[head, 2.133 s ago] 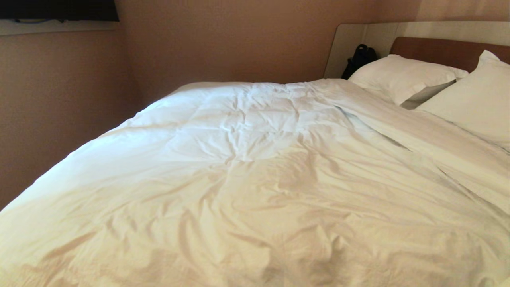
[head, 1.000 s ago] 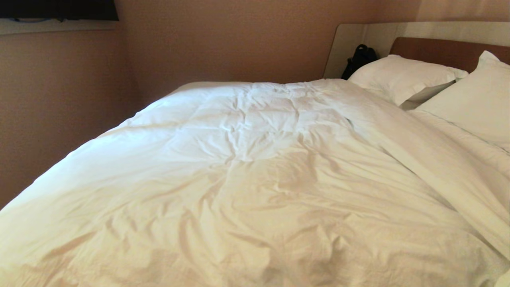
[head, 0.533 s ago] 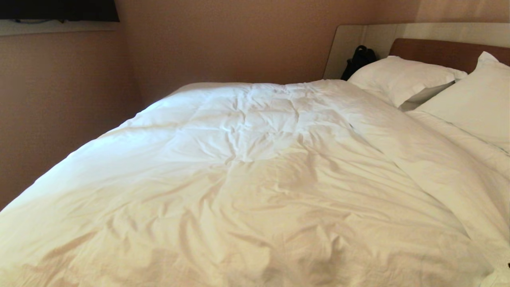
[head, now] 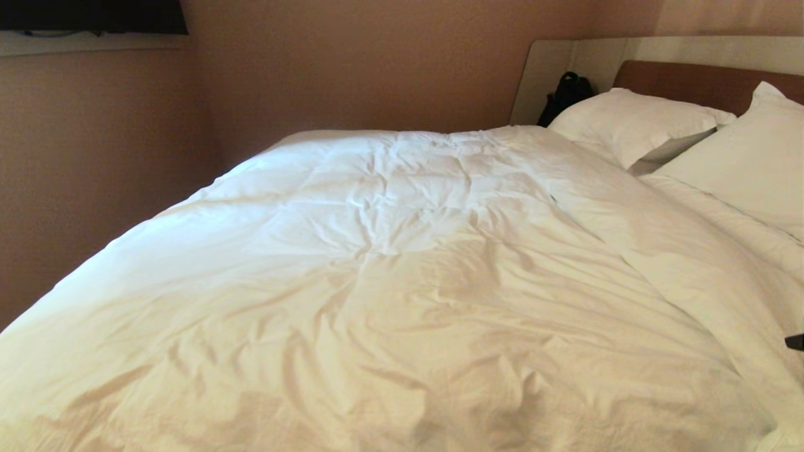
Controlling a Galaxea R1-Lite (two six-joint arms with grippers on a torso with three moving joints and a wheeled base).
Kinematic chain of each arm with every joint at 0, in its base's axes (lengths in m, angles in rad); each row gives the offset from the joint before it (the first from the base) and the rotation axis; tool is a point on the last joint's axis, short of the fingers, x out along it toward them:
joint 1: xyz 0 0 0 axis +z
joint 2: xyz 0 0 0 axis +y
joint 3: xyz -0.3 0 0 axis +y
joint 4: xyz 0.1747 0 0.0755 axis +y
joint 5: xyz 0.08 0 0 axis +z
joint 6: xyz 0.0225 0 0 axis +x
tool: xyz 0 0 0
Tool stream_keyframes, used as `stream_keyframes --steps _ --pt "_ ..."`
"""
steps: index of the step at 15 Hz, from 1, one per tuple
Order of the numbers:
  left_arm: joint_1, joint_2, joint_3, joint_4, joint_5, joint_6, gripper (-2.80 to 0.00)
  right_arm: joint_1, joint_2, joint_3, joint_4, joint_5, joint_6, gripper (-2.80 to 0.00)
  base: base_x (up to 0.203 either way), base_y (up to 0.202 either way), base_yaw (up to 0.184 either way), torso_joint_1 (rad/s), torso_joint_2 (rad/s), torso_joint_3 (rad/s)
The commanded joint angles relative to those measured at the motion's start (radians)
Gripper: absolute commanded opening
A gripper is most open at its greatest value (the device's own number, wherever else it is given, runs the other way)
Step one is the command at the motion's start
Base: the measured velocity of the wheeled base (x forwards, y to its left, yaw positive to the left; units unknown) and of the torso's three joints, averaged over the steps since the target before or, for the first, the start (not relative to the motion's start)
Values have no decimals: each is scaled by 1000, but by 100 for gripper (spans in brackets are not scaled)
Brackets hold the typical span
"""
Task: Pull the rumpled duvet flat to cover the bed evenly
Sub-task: Flatten the corners of the folded blanket
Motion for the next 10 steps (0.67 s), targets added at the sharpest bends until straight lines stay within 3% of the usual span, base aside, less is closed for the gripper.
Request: stream_keyframes --steps 1,5,10 --pt "0 1 0 0 0 -1 -280 9 77 -47 -2 -1 209 -280 0 0 0 0 0 0" --pt "0 0 0 0 0 -1 -280 44 165 -46 -65 -3 440 -280 0 0 0 0 0 0" --pt "0 1 0 0 0 -1 -280 45 281 -18 -161 -35 562 -280 0 0 0 0 0 0"
